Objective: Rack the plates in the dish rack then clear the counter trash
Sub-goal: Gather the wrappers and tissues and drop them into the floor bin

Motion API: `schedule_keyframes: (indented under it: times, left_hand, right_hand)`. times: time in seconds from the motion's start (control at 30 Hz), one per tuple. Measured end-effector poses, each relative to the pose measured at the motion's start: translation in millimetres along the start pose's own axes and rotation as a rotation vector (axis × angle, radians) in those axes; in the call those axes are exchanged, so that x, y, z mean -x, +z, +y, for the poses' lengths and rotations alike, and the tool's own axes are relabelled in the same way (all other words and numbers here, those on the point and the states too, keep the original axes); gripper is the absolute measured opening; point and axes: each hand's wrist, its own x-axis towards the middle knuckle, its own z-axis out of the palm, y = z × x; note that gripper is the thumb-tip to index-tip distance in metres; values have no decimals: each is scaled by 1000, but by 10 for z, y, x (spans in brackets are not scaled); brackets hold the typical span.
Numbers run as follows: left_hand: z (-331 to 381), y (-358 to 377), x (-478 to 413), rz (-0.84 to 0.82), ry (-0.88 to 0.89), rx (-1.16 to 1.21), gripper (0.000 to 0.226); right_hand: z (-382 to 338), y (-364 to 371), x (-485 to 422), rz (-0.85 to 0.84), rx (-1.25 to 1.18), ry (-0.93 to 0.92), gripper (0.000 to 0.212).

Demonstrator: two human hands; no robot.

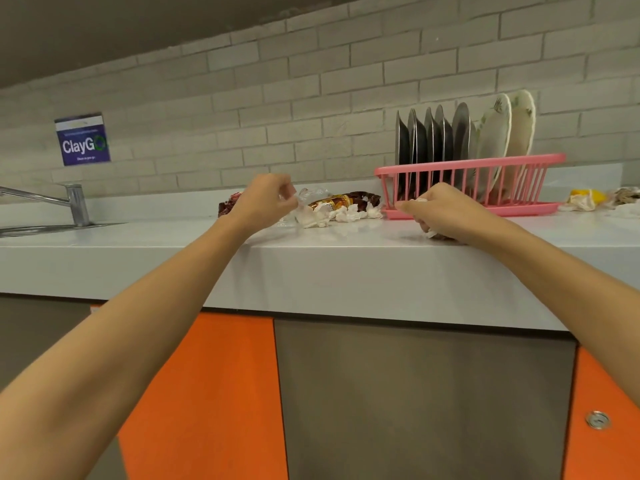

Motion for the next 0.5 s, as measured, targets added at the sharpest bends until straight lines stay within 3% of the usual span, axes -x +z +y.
schedule_keyframes:
  times: [0.37,0.5]
  left_hand:
    - [218,-226,-78,298,89,152,16]
    - [428,-161,44,261,142,221,20]
  right_hand:
    - [9,-17,14,-52,-12,8,41]
    - [3,-1,0,-63,-26,5,45]
